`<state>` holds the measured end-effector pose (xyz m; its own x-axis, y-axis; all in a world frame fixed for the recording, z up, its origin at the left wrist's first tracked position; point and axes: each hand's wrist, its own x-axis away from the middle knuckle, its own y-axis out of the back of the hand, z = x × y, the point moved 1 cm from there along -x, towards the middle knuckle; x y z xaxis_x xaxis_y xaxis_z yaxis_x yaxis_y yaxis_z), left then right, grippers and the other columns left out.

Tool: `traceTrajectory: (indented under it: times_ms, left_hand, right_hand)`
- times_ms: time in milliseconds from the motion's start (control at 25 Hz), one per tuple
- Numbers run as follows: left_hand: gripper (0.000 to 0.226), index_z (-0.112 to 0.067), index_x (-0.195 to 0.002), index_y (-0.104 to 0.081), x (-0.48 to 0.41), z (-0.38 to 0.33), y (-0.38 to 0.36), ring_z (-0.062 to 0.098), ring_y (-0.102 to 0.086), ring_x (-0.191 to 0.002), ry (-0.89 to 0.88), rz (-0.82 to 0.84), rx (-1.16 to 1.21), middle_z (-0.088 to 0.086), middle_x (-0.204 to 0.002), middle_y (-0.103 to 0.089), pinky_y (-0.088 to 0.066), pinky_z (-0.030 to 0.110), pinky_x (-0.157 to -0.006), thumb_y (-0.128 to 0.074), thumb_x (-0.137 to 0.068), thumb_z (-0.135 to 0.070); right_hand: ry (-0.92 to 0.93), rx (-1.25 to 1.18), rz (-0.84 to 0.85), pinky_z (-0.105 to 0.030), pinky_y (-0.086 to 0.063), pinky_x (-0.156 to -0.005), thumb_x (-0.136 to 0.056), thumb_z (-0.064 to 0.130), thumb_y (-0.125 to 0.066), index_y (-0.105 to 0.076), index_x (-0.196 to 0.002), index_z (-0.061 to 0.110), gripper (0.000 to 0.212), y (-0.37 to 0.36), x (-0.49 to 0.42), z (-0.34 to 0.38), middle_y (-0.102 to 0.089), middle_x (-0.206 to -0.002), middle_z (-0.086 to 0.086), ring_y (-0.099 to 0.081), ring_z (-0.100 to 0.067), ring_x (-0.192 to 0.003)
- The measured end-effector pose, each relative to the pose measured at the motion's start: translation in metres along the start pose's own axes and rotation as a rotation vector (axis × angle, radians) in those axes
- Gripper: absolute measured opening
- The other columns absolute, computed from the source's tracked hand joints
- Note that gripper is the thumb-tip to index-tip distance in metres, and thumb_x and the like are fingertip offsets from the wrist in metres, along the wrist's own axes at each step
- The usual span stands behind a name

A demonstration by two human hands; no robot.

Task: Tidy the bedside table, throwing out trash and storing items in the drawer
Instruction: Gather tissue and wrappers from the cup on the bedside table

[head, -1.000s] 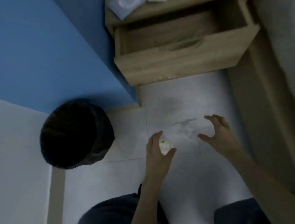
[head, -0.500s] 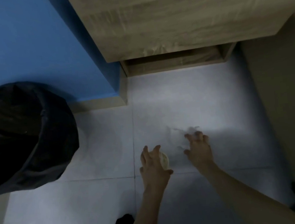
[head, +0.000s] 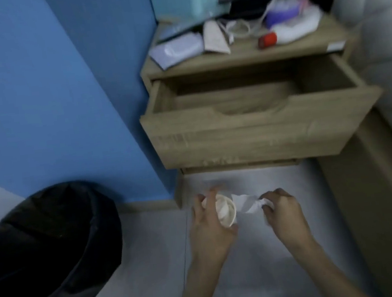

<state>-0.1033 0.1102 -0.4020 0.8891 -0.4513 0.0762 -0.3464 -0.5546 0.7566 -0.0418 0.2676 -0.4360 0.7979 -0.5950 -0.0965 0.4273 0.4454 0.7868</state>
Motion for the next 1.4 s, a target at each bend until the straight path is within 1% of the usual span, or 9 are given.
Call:
traceTrajectory:
  times_ms: [120,200,320,440,640,800,1040,1240,1400]
  left_hand:
    - [0.071,-0.037,-0.125,-0.039,-0.011,-0.068,0.062,0.011,-0.049,-0.107,-0.13,-0.101,0.07,-0.011,-0.124,-0.038,-0.049,0.027,-0.076,-0.075,-0.065,-0.03]
    - [0.067,-0.04,-0.124,-0.041,-0.017,-0.112,0.102,0.007,-0.049,-0.105,-0.225,-0.145,0.119,-0.014,-0.124,-0.04,-0.046,0.024,-0.079,-0.075,-0.067,-0.033]
    - [0.065,-0.038,-0.122,-0.041,-0.039,-0.161,0.143,0.011,-0.048,-0.11,-0.324,-0.196,0.088,-0.011,-0.124,-0.039,-0.046,0.028,-0.083,-0.077,-0.067,-0.034]
    - [0.067,-0.034,-0.125,-0.042,-0.072,-0.184,0.167,0.016,-0.047,-0.114,-0.327,-0.247,0.052,-0.007,-0.125,-0.04,-0.046,0.033,-0.086,-0.078,-0.068,-0.034]
    - [0.067,-0.029,-0.128,-0.043,-0.127,-0.201,0.181,0.022,-0.046,-0.117,-0.282,-0.258,0.027,-0.001,-0.126,-0.042,-0.046,0.037,-0.088,-0.078,-0.07,-0.031]
    - [0.067,-0.026,-0.128,-0.043,-0.168,-0.206,0.18,0.025,-0.044,-0.121,-0.246,-0.266,0.009,0.003,-0.129,-0.042,-0.045,0.04,-0.093,-0.078,-0.07,-0.029]
    - [0.068,-0.025,-0.128,-0.041,-0.217,-0.216,0.173,0.027,-0.045,-0.121,-0.178,-0.252,-0.04,0.005,-0.13,-0.039,-0.043,0.041,-0.095,-0.078,-0.071,-0.029]
    - [0.069,-0.025,-0.129,-0.04,-0.243,-0.216,0.17,0.027,-0.041,-0.124,-0.181,-0.276,-0.062,0.004,-0.132,-0.039,-0.044,0.042,-0.096,-0.078,-0.072,-0.027]
    - [0.069,-0.025,-0.131,-0.038,-0.256,-0.215,0.171,0.025,-0.039,-0.126,-0.176,-0.298,-0.055,0.003,-0.136,-0.037,-0.042,0.041,-0.099,-0.077,-0.074,-0.026]
  right_hand:
    - [0.114,-0.045,-0.158,-0.015,-0.028,-0.057,-0.069,-0.01,-0.065,-0.071,-0.079,0.004,0.019,0.078,-0.023,0.055,-0.066,-0.078,-0.016,-0.059,-0.024,-0.062]
    - [0.13,-0.085,-0.205,-0.018,-0.029,-0.055,-0.074,-0.005,-0.066,-0.071,-0.087,0.005,0.017,0.127,-0.034,0.091,-0.065,-0.084,-0.014,-0.057,-0.021,-0.063]
    - [0.122,-0.074,-0.218,-0.017,-0.032,-0.059,-0.08,0.006,-0.065,-0.067,-0.099,0.012,0.02,0.174,-0.055,0.12,-0.058,-0.093,-0.003,-0.046,-0.003,-0.066]
    - [0.186,-0.042,-0.311,-0.024,-0.035,-0.073,-0.077,0.004,-0.067,-0.068,-0.1,0.009,0.024,0.203,-0.093,0.135,-0.065,-0.102,-0.011,-0.046,-0.01,-0.078]
    - [0.163,0.083,-0.31,-0.028,-0.04,-0.066,-0.079,0.008,-0.067,-0.065,-0.104,0.011,0.025,0.212,-0.157,0.135,-0.067,-0.098,-0.012,-0.05,-0.016,-0.074]
    - [0.22,0.215,-0.328,-0.039,-0.048,-0.075,-0.072,0.004,-0.07,-0.069,-0.093,0.008,0.022,0.202,-0.205,0.134,-0.068,-0.09,-0.015,-0.056,-0.03,-0.094]
    - [0.208,0.149,-0.135,-0.026,-0.043,-0.061,-0.077,0.001,-0.061,-0.067,-0.096,0.004,0.02,0.174,-0.272,0.122,-0.063,-0.083,-0.013,-0.054,-0.018,-0.068]
    - [0.3,0.165,-0.053,-0.024,-0.046,-0.066,-0.079,0.01,-0.061,-0.068,-0.102,0.011,0.024,0.169,-0.291,0.124,-0.065,-0.1,-0.013,-0.059,-0.019,-0.076]
    - [0.355,0.169,0.045,-0.026,-0.048,-0.082,-0.085,0.014,-0.058,-0.06,-0.117,0.011,0.033,0.161,-0.294,0.124,-0.057,-0.118,-0.012,-0.059,-0.018,-0.093]
